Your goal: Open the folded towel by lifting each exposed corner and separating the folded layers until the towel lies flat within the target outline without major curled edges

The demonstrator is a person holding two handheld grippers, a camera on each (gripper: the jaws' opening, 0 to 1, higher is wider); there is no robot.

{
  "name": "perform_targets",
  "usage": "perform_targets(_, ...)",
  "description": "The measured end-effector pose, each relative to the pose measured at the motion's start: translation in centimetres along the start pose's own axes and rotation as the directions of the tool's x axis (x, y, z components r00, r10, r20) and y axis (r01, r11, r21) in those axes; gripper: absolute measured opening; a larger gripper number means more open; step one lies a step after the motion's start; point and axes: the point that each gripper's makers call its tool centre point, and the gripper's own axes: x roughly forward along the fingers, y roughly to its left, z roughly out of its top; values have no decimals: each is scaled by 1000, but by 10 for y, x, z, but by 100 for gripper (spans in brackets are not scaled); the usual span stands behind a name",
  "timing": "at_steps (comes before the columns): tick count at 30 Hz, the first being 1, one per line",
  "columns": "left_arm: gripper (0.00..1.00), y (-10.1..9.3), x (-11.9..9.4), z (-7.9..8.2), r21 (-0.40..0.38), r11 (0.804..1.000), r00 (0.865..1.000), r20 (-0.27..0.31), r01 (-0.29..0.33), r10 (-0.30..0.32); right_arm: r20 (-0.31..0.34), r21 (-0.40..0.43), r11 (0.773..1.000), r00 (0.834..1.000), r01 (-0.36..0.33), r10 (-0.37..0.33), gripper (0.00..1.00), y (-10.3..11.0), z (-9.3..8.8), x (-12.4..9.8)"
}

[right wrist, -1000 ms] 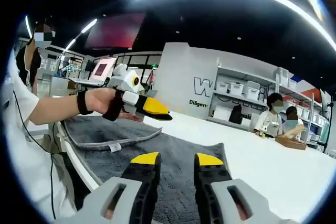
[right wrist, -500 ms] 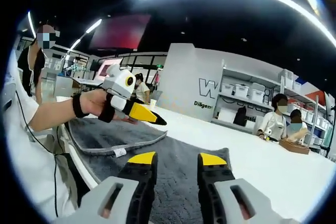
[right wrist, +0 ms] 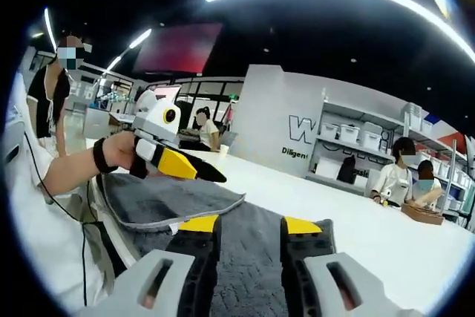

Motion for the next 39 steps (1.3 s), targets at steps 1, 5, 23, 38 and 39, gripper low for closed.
perform_targets(1, 45, -3, -1, -2, 11, 1000, 1000, -6, 8, -8, 1, -1, 1000, 1000, -4, 4, 27, 1, 0, 0)
perform_targets(5, 46, -7, -7, -5, 59, 998, 1000, -9, -17, 17, -10, -9, 1000, 1000, -8, 8, 27, 3, -2, 1)
perform_targets(23, 46, -15, -37, -20, 100, 989, 994, 16, -106, 104, 35, 65, 992, 994, -105, 103, 28, 17, 1, 3)
perform_targets(38, 55, -30, -62, -31, 111, 983, 989, 22, -149, 148, 21, 62, 985, 987, -162, 161, 31, 33, 2, 5)
perform_targets(39, 56, -31, -63, -34, 127, 979, 987, 17, -158, 157, 26, 58, 984, 986, -166, 165, 31, 34, 4, 4)
